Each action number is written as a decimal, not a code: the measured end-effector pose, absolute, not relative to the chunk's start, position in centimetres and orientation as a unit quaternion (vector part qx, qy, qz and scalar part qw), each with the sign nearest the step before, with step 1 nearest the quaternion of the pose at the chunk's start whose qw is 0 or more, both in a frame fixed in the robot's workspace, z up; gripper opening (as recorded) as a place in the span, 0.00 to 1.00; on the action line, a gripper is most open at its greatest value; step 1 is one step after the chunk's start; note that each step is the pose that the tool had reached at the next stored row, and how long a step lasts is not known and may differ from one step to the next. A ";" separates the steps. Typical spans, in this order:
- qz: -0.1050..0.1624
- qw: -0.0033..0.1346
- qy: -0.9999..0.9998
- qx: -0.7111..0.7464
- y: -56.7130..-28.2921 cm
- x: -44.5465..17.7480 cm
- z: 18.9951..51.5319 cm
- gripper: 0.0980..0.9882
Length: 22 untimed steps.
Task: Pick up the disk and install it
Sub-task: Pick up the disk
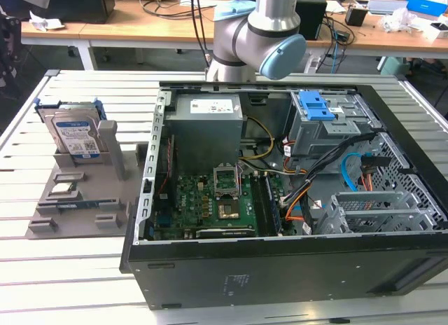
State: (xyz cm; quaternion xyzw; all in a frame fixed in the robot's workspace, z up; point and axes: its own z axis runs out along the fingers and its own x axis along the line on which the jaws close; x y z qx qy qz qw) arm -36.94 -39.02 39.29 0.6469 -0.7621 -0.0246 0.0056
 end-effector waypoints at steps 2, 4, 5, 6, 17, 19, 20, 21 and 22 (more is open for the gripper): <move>-0.025 0.006 -0.759 0.650 -39.0 -36.9 39.3 0.01; -0.025 0.006 -0.755 0.655 -39.0 -36.9 39.3 0.01; -0.025 0.006 -0.753 0.657 -39.0 -36.9 39.3 0.01; -0.025 0.006 -0.752 0.659 -39.0 -36.9 39.3 0.01; -0.024 0.006 -0.746 0.665 -39.0 -36.9 39.3 0.01; -0.024 0.006 -0.746 0.666 -39.0 -36.9 39.3 0.08; -0.024 0.006 -0.746 0.666 -39.0 -36.9 39.3 0.15; -0.024 0.006 -0.746 0.666 -39.0 -36.9 39.3 0.15; -0.024 0.006 -0.746 0.666 -39.0 -36.9 39.3 0.29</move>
